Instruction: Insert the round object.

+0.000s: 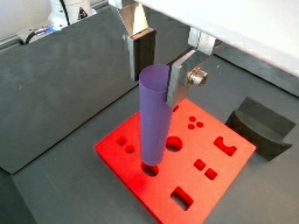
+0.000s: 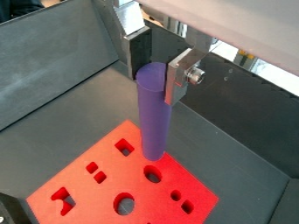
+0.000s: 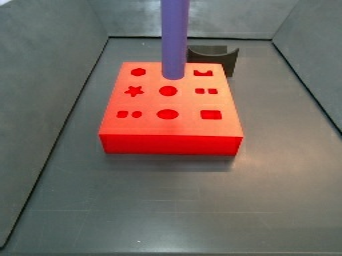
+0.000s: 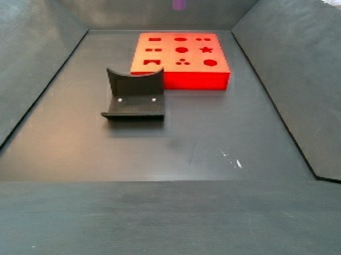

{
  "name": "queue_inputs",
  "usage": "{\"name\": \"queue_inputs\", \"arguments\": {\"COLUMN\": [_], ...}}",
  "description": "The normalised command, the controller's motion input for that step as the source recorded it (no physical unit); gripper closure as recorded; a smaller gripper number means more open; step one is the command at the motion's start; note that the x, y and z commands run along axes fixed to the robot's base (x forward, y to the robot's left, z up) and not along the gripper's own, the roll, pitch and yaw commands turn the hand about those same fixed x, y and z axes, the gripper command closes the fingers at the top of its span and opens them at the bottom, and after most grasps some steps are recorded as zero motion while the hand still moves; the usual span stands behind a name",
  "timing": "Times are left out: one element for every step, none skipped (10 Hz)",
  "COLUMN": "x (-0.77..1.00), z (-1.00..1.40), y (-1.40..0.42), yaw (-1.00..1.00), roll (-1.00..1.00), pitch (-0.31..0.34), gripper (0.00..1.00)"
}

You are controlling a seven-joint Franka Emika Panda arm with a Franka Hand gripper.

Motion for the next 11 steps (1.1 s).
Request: {"name": "queue_inputs", "arguments": {"x": [0.00, -0.04, -0.10, 0.00, 0.00, -0.03, -0.03, 0.00, 0.00, 0.00, 0.00], "z": [-0.21, -0.49, -0.52, -0.55, -0.57, -0.50, -0.27, -0.16, -0.21, -0.27, -0.27], "y": [0.26, 0.57, 0.78, 0.72, 0.60, 0.32, 0.02, 0.00, 0.00, 0.11, 0.13], "yaw": [0.00, -0.12, -0.18, -0.19, -0.24, -0.23, -0.15, -0.05, -0.04, 0.00, 0.00], "roll": [0.08, 0.05, 0.10, 0.11, 0.18, 0.14, 0.03, 0.04, 0.08, 0.13, 0.11], "pitch": [0.000, -0.130, -0.129, -0.151, -0.157, -0.207, -0.150, -0.091, -0.090, -0.090, -0.090], "gripper": [1.00, 1.00, 1.00, 1.00, 1.00, 1.00, 1.00, 1.00, 1.00, 1.00, 1.00]}}
